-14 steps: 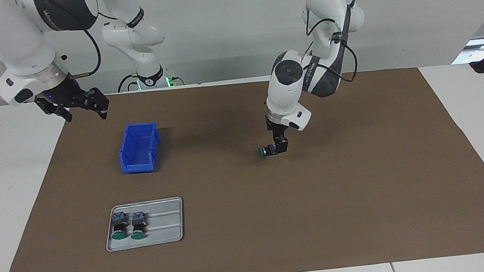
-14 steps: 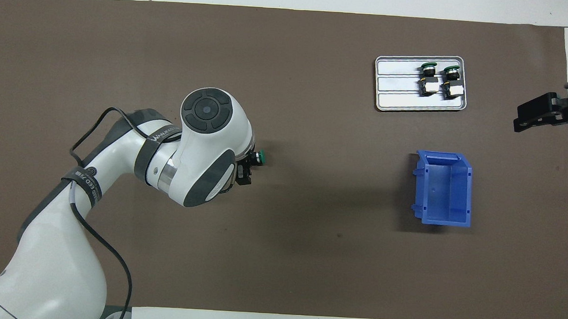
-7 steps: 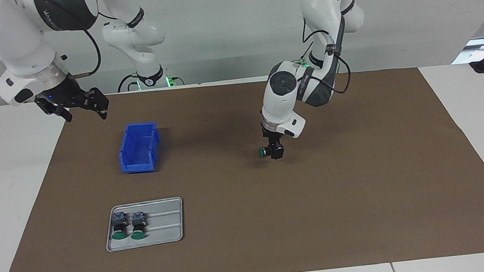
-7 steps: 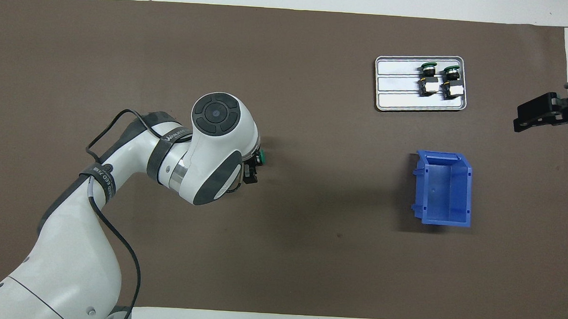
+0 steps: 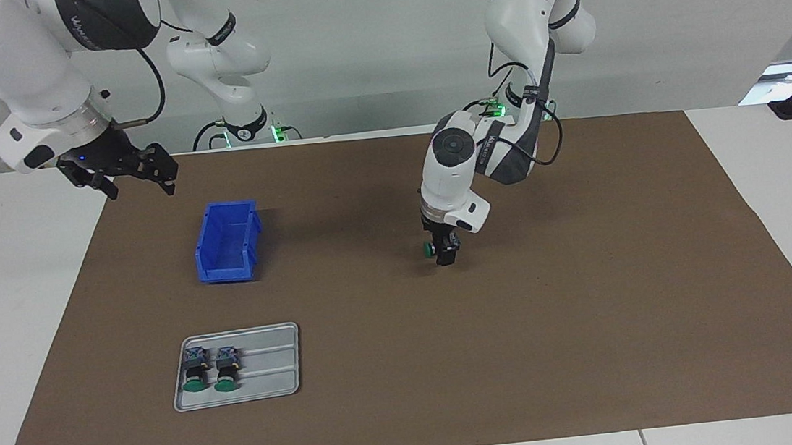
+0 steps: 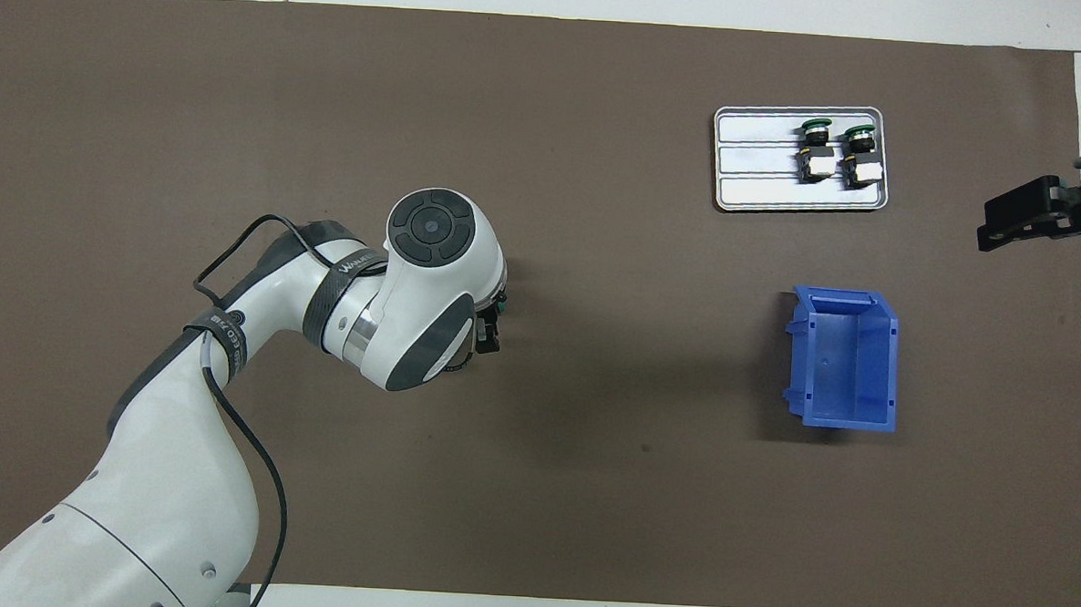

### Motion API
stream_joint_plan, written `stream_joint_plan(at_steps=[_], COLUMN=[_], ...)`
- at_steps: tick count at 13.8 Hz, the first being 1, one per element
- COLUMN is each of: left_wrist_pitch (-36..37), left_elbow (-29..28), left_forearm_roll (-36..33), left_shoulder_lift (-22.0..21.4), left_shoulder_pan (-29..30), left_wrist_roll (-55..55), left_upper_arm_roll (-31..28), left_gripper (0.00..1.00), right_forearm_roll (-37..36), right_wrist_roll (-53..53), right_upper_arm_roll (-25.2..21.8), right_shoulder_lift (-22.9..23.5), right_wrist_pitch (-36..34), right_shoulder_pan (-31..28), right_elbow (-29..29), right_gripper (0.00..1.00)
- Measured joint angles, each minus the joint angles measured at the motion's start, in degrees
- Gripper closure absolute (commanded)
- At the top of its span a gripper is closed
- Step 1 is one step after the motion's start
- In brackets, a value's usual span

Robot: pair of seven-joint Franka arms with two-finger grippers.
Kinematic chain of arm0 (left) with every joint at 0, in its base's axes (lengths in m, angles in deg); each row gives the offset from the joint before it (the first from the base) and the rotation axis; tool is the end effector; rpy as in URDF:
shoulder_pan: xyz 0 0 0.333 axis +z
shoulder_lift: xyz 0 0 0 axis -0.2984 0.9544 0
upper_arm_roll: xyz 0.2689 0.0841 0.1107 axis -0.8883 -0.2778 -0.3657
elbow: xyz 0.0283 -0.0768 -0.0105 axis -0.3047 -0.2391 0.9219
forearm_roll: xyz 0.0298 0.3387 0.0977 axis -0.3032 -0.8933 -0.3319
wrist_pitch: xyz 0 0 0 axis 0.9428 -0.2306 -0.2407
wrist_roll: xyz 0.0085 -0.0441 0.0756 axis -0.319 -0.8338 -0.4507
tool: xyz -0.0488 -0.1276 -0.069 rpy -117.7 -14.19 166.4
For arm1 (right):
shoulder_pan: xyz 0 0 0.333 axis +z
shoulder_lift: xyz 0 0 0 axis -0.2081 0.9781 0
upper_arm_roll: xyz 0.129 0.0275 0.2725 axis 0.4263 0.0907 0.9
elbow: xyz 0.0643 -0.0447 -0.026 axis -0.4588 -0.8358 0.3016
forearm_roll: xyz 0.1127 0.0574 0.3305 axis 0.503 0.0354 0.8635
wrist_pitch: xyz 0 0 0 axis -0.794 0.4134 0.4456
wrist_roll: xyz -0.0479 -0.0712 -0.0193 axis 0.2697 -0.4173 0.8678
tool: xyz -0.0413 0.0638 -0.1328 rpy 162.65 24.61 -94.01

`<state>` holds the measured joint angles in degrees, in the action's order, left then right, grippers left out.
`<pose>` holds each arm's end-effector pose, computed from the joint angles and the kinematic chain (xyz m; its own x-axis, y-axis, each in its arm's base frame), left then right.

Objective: Place and press button with both arms
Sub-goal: 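Close the left gripper around the green button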

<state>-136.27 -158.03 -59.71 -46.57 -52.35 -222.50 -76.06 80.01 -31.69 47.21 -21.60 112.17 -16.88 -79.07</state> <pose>0.4457 -0.3901 0.2732 -0.0758 0.9960 -0.0480 0.9948 0.0723 -0.0713 0.5174 -0.0174 0.5547 0.9927 -0.0451 -0.1121 -0.0434 -0.9989 0.0181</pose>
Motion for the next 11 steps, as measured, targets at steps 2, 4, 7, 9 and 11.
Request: stream_joint_plan(at_steps=[2, 4, 7, 9, 11], left_wrist_pitch=[-0.1, -0.3, -0.8, -1.3, -1.9], left_elbow=[0.0, 0.0, -0.3, -0.4, -0.5], left_forearm_roll=[0.0, 0.0, 0.0, 0.0, 0.0], left_shoulder_lift=[0.0, 0.0, 0.1, 0.2, 0.5], left_shoulder_pan=[0.0, 0.0, 0.0, 0.0, -0.1], left_wrist_roll=[-0.2, -0.5, -0.7, -0.7, -0.7], left_upper_arm_roll=[0.0, 0.0, 0.0, 0.0, 0.0], left_gripper=[0.16, 0.18, 0.25, 0.32, 0.33], right_forearm_roll=[0.0, 0.0, 0.0, 0.0, 0.0], right_wrist_roll=[0.0, 0.0, 0.0, 0.0, 0.0], right_upper_arm_roll=[0.0, 0.0, 0.0, 0.0, 0.0], right_shoulder_lift=[0.0, 0.0, 0.0, 0.0, 0.0], right_wrist_pitch=[0.0, 0.0, 0.0, 0.0, 0.0], right_shoulder_pan=[0.0, 0.0, 0.0, 0.0, 0.0], right_elbow=[0.0, 0.0, 0.0, 0.0, 0.0], right_gripper=[0.02, 0.02, 0.02, 0.02, 0.02])
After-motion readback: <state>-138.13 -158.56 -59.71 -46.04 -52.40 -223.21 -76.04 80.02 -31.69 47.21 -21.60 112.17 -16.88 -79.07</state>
